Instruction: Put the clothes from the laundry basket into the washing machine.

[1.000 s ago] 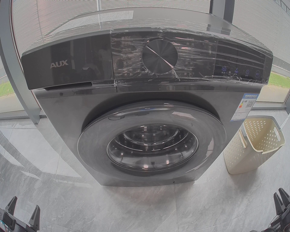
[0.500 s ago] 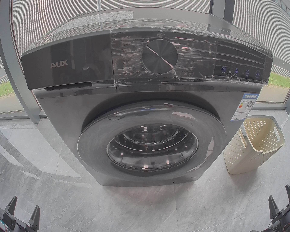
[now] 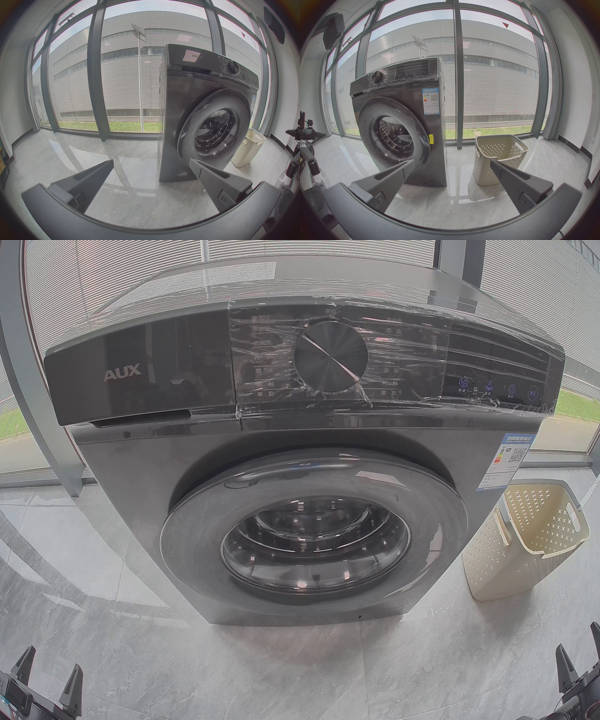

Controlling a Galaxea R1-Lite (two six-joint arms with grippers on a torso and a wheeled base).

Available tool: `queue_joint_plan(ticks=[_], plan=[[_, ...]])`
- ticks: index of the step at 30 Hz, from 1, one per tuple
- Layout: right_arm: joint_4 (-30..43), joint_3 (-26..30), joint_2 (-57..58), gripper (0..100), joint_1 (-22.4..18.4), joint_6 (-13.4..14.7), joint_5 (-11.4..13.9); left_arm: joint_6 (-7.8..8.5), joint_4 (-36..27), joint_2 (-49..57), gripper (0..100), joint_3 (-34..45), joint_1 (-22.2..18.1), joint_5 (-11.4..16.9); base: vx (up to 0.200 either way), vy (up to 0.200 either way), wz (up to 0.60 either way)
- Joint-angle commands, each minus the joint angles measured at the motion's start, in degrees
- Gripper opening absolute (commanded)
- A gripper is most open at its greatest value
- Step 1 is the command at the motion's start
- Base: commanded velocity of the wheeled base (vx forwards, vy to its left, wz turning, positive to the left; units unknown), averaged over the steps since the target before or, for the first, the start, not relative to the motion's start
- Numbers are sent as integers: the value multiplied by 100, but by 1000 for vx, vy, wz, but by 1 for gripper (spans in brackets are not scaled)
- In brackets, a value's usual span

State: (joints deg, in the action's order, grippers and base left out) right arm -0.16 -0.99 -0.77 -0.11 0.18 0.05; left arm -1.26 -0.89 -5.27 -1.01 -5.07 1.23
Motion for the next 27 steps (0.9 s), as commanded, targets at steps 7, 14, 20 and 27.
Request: queue_joint_plan(ticks=[7, 14, 20, 27], plan=[[-11, 99, 33, 100, -7, -18, -5, 108, 19, -1, 100, 92, -11, 18, 0, 0, 0], [-11, 99, 33, 100, 2, -45, 4, 108, 19, -1, 100, 92, -11, 18, 0, 0, 0], [-11, 99, 33, 100, 2, -1, -5, 108, 19, -1, 100, 92, -11, 18, 0, 0, 0], [-19, 99, 33, 100, 11, -27, 4, 108, 19, -1, 100, 92, -11, 18, 0, 0, 0]])
